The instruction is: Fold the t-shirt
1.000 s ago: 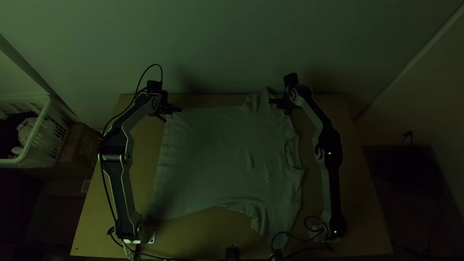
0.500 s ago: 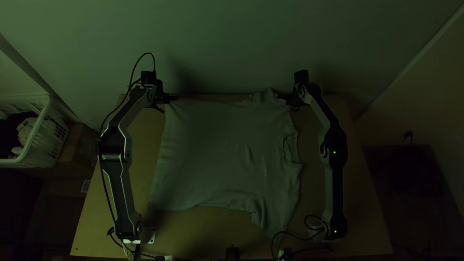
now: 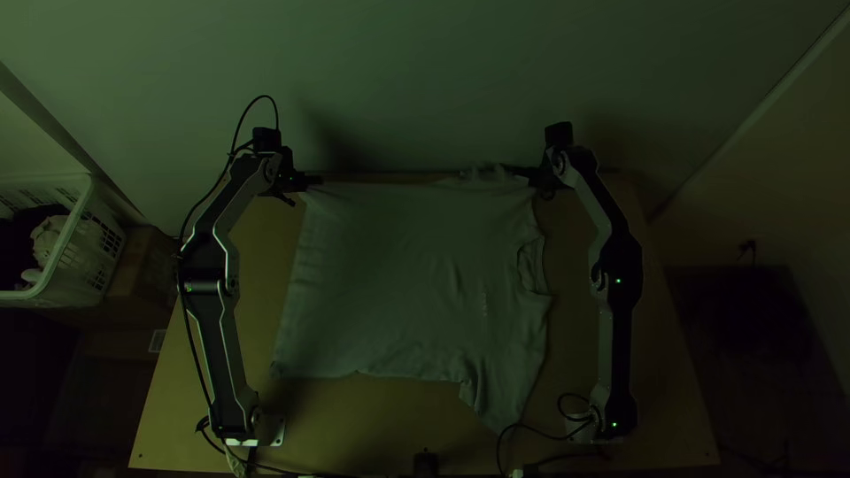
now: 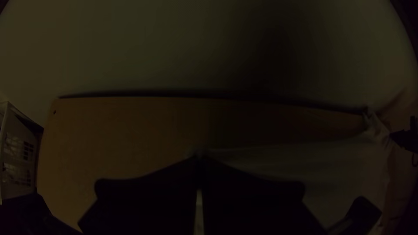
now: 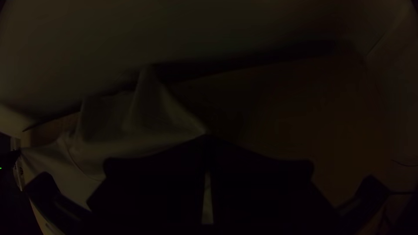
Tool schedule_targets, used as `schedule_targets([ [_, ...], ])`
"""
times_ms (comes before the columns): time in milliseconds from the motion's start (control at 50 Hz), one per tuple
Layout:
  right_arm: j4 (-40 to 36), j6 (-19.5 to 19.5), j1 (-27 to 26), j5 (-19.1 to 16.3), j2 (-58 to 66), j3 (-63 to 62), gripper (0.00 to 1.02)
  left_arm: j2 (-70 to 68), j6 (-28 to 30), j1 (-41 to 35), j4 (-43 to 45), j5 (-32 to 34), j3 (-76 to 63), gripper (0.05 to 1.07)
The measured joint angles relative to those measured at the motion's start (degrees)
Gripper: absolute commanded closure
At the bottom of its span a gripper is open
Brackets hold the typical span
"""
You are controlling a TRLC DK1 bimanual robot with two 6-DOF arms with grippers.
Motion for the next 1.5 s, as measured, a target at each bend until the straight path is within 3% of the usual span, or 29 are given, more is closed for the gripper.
schedule_targets([
  [480,-8.7,-1.9,0.3,0.0,-5.7,-4.7,1.0,-4.3,-0.3,0.2,0.3,1.1,-8.3,1.05],
  [1500,-4.6,-4.1,4.4,0.7,-25.9,-36.6,1.0,-22.2,-0.3,0.4,6.1,1.9,-33.6,1.05],
])
